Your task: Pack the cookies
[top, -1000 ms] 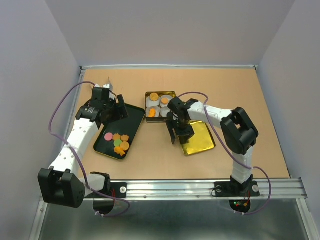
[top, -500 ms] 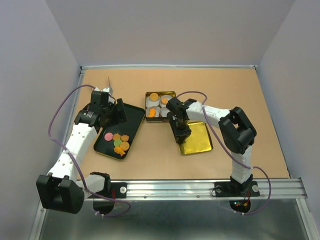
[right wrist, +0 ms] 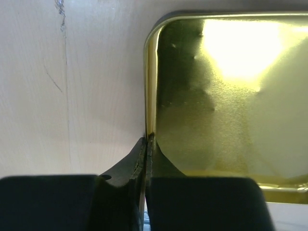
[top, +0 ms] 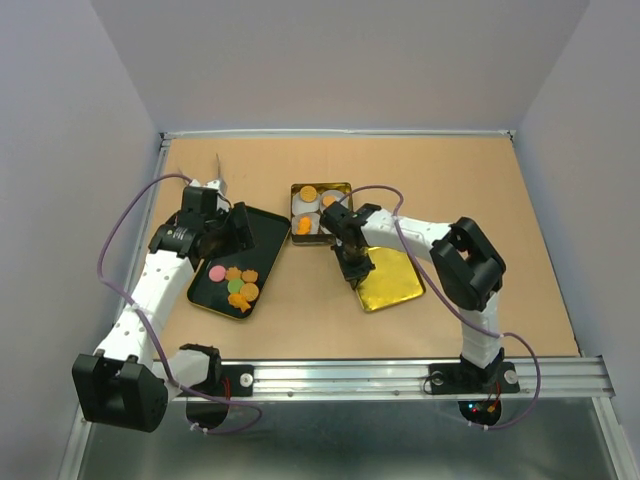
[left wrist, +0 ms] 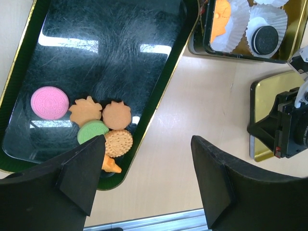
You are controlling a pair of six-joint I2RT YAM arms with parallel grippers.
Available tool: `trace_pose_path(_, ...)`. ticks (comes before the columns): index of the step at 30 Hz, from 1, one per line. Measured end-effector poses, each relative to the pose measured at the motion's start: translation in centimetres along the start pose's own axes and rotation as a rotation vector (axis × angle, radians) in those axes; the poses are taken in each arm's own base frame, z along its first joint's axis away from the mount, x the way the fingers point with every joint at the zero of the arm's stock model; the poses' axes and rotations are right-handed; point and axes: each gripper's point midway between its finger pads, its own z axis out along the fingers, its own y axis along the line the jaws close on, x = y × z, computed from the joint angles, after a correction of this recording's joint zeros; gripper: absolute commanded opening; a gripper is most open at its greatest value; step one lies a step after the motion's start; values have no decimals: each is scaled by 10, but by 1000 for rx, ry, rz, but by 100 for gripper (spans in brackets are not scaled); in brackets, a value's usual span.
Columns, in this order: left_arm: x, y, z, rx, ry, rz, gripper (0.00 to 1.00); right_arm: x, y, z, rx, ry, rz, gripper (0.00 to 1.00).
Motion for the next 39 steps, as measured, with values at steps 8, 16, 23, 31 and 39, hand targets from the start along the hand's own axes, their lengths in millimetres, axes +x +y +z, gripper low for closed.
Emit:
trace_pose_path(8,4,-3,-4,25,0,-5,82,1,2,-5,35,5,-4,0)
trace_pose_path(16,1,-13,-12,64,4,-35,82,-23,6,-53,48,-91,26,0)
trace_pose_path(23,-44,-48,-44,171,-95,-44,83,-56,-2,-170,29,-374,94,0)
trace_pose_path(31,-97,-97,-56,343,-157,-41,85,-94,-3,-291,-131,-710,224,0)
trace_pose_path(39,-138,-160,-62,674,-220,-97,91,-137,-78,-417,-420,-1114,492,0)
